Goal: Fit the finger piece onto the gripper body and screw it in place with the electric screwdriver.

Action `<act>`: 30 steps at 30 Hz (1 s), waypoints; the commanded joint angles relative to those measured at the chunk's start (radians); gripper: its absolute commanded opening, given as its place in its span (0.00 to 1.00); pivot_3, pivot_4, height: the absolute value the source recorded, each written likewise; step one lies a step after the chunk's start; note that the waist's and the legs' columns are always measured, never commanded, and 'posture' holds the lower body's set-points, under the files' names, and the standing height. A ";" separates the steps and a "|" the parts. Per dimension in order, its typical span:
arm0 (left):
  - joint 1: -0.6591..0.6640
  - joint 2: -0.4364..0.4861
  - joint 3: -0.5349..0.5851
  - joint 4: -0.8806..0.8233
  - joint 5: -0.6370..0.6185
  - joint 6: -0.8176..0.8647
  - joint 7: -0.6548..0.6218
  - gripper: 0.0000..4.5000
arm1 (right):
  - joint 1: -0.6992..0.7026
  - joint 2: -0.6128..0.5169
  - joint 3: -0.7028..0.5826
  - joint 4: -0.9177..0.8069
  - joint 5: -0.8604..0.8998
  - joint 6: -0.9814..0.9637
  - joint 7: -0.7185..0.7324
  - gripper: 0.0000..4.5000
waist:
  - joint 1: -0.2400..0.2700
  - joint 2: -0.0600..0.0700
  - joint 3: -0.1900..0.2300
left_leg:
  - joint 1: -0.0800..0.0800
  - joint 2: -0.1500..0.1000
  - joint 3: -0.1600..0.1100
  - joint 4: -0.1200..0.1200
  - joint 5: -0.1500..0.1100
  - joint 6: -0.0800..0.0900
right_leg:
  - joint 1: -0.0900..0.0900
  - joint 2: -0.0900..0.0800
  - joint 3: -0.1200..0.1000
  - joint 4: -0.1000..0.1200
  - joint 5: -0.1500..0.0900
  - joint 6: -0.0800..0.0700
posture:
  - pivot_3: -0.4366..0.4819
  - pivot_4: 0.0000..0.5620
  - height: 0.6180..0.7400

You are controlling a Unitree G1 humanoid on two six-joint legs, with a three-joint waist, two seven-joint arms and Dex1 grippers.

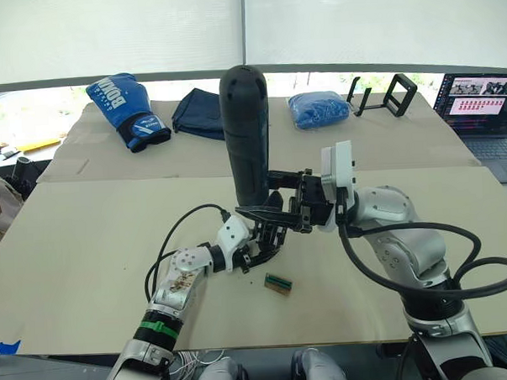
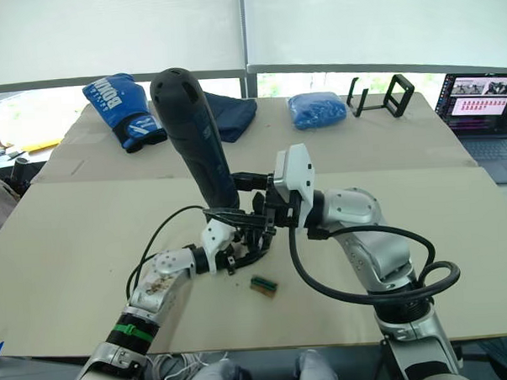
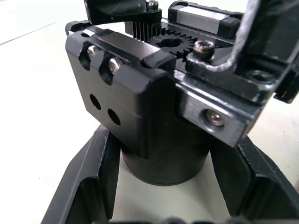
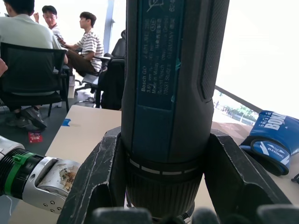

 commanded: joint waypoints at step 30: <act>0.019 -0.006 -0.025 0.005 0.006 0.009 -0.011 0.51 | 0.004 -0.011 -0.011 -0.044 -0.014 -0.016 -0.006 0.43 | 0.000 0.000 0.000 | 0.000 0.000 0.000 0.000 0.000 0.000 | 0.000 0.000 0.000 0.000 0.000 0.000 | 0.48 0.27 1.00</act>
